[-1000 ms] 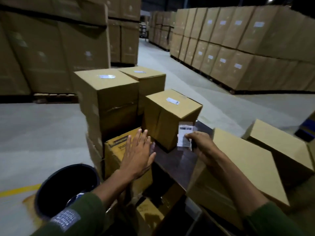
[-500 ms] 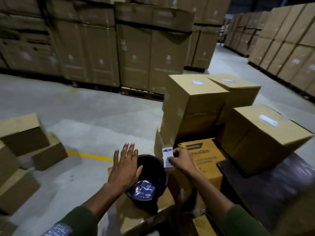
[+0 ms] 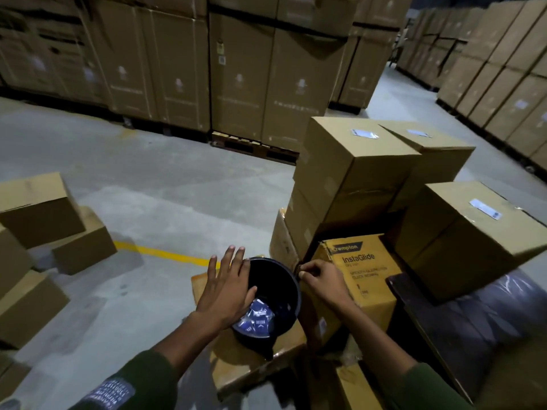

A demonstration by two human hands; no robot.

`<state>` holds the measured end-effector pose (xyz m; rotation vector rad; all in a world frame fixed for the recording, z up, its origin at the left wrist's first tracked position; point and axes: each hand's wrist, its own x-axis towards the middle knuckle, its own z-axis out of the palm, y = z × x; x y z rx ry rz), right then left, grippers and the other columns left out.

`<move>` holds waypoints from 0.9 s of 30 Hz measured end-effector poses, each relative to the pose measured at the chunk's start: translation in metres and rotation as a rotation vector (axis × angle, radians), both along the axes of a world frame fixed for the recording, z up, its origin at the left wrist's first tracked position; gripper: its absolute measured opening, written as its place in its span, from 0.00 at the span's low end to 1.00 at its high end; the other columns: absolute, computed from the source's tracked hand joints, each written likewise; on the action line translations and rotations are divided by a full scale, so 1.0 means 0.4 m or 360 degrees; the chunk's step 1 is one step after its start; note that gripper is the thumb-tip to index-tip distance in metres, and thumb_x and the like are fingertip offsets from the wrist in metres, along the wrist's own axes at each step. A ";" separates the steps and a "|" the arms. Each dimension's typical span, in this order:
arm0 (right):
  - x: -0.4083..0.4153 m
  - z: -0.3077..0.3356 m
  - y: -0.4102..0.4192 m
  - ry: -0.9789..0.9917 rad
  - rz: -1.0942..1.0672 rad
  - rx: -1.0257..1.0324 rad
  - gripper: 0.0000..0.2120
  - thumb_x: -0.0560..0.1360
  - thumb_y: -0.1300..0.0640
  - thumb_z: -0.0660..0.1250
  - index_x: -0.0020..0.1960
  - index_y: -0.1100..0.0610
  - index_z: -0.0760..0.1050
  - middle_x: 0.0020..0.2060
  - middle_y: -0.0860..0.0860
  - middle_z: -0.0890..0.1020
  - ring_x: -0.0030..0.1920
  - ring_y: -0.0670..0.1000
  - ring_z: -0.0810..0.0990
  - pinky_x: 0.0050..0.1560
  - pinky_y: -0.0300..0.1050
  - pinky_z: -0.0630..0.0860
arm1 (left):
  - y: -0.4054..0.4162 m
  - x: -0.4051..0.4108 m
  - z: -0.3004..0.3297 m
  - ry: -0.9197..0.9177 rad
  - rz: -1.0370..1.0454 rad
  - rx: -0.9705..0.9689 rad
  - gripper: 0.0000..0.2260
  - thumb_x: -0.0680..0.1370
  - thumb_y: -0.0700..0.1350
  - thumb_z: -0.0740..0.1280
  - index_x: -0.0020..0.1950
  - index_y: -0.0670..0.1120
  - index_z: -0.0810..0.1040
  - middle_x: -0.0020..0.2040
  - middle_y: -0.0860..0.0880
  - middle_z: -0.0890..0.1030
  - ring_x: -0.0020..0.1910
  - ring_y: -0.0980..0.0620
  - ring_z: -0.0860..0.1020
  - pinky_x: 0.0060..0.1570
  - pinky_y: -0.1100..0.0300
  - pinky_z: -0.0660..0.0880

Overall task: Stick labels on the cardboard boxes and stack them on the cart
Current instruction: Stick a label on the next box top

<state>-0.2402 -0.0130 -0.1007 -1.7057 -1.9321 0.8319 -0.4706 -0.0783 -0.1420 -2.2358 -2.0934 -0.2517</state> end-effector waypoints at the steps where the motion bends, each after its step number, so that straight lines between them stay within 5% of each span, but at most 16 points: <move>1: 0.020 0.003 -0.010 -0.0018 0.0009 0.0021 0.06 0.77 0.56 0.70 0.53 0.53 0.82 0.47 0.44 0.83 0.49 0.42 0.81 0.46 0.32 0.75 | 0.006 0.018 0.005 0.0002 -0.0038 0.0001 0.27 0.76 0.57 0.65 0.70 0.43 0.73 0.75 0.42 0.66 0.76 0.39 0.60 0.70 0.35 0.59; 11: 0.336 0.104 -0.184 -0.0215 -0.0310 0.0355 0.07 0.78 0.57 0.67 0.53 0.54 0.82 0.45 0.46 0.84 0.46 0.43 0.82 0.49 0.45 0.81 | 0.025 0.363 0.097 -0.0097 -0.0642 0.0040 0.30 0.82 0.59 0.54 0.80 0.44 0.54 0.81 0.44 0.47 0.79 0.44 0.40 0.76 0.39 0.41; 16: 0.555 0.178 -0.347 -0.0276 -0.0709 0.0580 0.07 0.80 0.56 0.64 0.54 0.52 0.80 0.42 0.46 0.85 0.43 0.44 0.83 0.43 0.37 0.77 | -0.010 0.605 0.176 -0.0002 -0.1035 0.0118 0.29 0.82 0.57 0.54 0.79 0.44 0.54 0.81 0.44 0.45 0.79 0.42 0.40 0.75 0.37 0.44; 22: 0.788 0.257 -0.554 -0.0320 -0.1205 0.0748 0.10 0.79 0.62 0.65 0.59 0.56 0.79 0.50 0.53 0.86 0.50 0.52 0.84 0.55 0.51 0.80 | -0.098 0.843 0.279 -0.0006 -0.1342 0.0194 0.30 0.82 0.57 0.54 0.80 0.45 0.51 0.81 0.45 0.44 0.79 0.44 0.40 0.75 0.39 0.43; 27: 0.916 0.267 -0.698 -0.0449 -0.1374 0.0719 0.10 0.78 0.62 0.66 0.59 0.58 0.80 0.52 0.54 0.85 0.53 0.54 0.83 0.57 0.51 0.79 | -0.142 0.988 0.294 -0.0004 -0.1499 0.0161 0.31 0.82 0.59 0.52 0.80 0.46 0.49 0.81 0.45 0.42 0.79 0.44 0.38 0.75 0.39 0.40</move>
